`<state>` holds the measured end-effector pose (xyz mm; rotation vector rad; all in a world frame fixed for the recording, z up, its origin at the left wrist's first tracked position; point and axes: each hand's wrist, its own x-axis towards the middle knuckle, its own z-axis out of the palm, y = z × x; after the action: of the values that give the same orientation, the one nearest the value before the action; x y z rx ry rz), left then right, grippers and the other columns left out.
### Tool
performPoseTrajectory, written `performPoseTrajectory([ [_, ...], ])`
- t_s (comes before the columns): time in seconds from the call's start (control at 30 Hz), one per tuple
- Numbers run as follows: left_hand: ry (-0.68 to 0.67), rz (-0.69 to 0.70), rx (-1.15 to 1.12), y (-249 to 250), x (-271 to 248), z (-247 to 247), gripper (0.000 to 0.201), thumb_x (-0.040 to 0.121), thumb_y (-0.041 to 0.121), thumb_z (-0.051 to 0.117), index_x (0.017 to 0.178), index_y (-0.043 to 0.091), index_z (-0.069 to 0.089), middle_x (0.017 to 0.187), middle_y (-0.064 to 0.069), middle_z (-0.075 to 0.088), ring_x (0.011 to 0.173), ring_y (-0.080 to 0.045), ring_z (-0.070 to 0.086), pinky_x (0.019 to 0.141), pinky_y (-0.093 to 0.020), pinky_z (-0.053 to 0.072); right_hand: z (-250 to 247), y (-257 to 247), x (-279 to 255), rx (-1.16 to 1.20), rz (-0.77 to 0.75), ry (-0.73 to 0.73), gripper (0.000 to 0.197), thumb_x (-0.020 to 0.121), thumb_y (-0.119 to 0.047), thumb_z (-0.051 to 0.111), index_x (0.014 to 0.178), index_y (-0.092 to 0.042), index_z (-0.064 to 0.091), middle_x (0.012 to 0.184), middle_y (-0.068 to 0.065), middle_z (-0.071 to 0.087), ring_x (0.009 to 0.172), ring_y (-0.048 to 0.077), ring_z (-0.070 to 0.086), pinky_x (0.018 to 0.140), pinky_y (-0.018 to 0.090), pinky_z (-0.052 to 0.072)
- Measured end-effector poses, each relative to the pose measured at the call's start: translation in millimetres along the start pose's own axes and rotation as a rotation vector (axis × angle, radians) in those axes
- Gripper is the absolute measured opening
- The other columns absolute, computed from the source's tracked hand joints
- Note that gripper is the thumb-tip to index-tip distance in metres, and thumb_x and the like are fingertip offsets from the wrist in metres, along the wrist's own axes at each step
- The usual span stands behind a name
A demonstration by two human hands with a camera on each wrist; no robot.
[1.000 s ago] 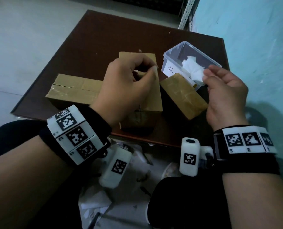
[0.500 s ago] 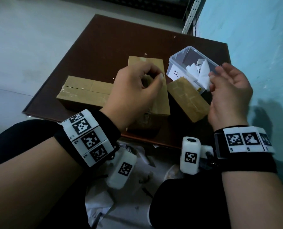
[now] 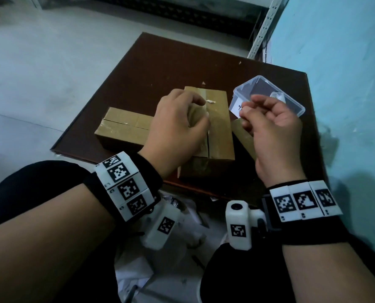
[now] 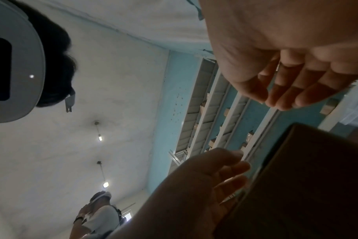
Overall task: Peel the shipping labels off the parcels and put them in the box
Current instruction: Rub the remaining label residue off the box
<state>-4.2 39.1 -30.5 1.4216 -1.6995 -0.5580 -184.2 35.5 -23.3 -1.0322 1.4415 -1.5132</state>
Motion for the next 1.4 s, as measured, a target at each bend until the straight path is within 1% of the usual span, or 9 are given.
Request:
performPoseTrajectory([
  [0.17,-0.011,-0.029,0.01,-6.6,-0.1,-15.1,0.007,0.098,0.032,0.066,0.103,0.027,0.066,0.112,0.008,0.061,0.107,-0.017,0.061,0.093,-0.036,0.054,9.0,-4.2,-8.6,-0.152,0.028,-0.051,0.007,0.094,-0.022,0.081,0.095,-0.026,0.074,0.095,0.001,0.076,0.083,0.01,0.067,0.08,0.028,0.057],
  [0.27,0.023,-0.073,0.011,-6.2,3.6,-22.1,0.021,0.102,0.034,0.061,0.09,0.018,0.066,0.09,0.006,0.061,0.084,-0.008,0.058,0.072,-0.019,0.047,15.4,-11.0,-13.0,-0.232,0.06,-0.082,0.025,0.091,-0.033,0.082,0.082,-0.025,0.061,0.077,0.002,0.063,0.07,0.017,0.057,0.07,0.038,0.055],
  [0.4,-0.031,-0.147,-0.042,5.5,4.4,-26.9,0.05,0.107,0.036,0.053,0.061,0.019,0.05,0.053,0.01,0.044,0.047,-0.005,0.04,0.044,-0.017,0.029,25.0,-20.4,-18.0,-0.287,0.034,-0.094,0.044,0.094,-0.019,0.074,0.069,-0.026,0.038,0.052,-0.013,0.037,0.05,0.005,0.035,0.061,0.032,0.038],
  [0.57,-0.061,-0.227,-0.044,20.6,2.8,-28.4,0.061,0.11,0.045,0.044,0.055,0.02,0.037,0.047,0.008,0.033,0.041,-0.009,0.032,0.048,-0.03,0.026,31.6,-27.6,-26.6,-0.359,0.058,-0.102,0.051,0.096,-0.015,0.069,0.066,-0.025,0.03,0.044,-0.014,0.029,0.041,0.005,0.029,0.043,0.017,0.029],
  [0.77,-0.106,-0.272,0.105,20.2,4.5,-27.4,0.027,0.11,0.036,0.044,0.11,0.015,0.061,0.09,0.005,0.062,0.084,-0.016,0.063,0.075,-0.038,0.052,29.9,-26.3,-27.2,-0.435,0.042,-0.063,0.04,0.092,-0.012,0.069,0.068,-0.024,0.039,0.063,-0.005,0.042,0.054,0.011,0.038,0.058,0.028,0.04],
  [0.87,-0.187,-0.313,0.236,19.6,3.5,-27.1,0.046,0.101,0.048,0.058,0.134,0.015,0.05,0.118,0.0,0.062,0.106,-0.021,0.063,0.085,-0.038,0.054,28.0,-26.0,-25.5,-0.436,0.129,-0.059,0.02,0.095,-0.022,0.076,0.105,-0.03,0.06,0.108,-0.003,0.064,0.092,0.011,0.062,0.083,0.034,0.055],
  [0.97,-0.362,-0.378,0.322,16.5,4.0,-18.7,0.048,0.105,0.057,0.047,0.106,0.01,0.057,0.103,-0.004,0.064,0.085,-0.017,0.061,0.065,-0.031,0.044,32.3,-23.0,-25.9,-0.386,0.315,-0.123,0.063,0.099,-0.042,0.074,0.154,-0.022,0.049,0.146,0.002,0.058,0.131,0.022,0.059,0.106,0.042,0.052],
  [1.07,-0.413,-0.37,0.267,16.1,1.2,-10.3,0.053,0.11,0.051,0.038,0.079,0.012,0.057,0.08,-0.007,0.061,0.071,-0.02,0.057,0.063,-0.034,0.038,42.2,-21.3,-32.0,-0.279,0.399,-0.161,0.078,0.09,-0.054,0.073,0.153,-0.014,0.052,0.142,0.008,0.065,0.128,0.029,0.065,0.108,0.051,0.056],
  [1.4,-0.209,-0.152,0.034,24.9,1.1,-23.5,0.04,0.111,0.042,0.043,0.082,0.017,0.051,0.078,0.002,0.056,0.068,-0.009,0.051,0.056,-0.028,0.032,36.0,-28.1,-36.6,-0.147,0.2,-0.081,0.085,0.074,-0.054,0.086,0.146,-0.027,0.052,0.13,-0.006,0.066,0.115,0.016,0.07,0.1,0.049,0.062],
])
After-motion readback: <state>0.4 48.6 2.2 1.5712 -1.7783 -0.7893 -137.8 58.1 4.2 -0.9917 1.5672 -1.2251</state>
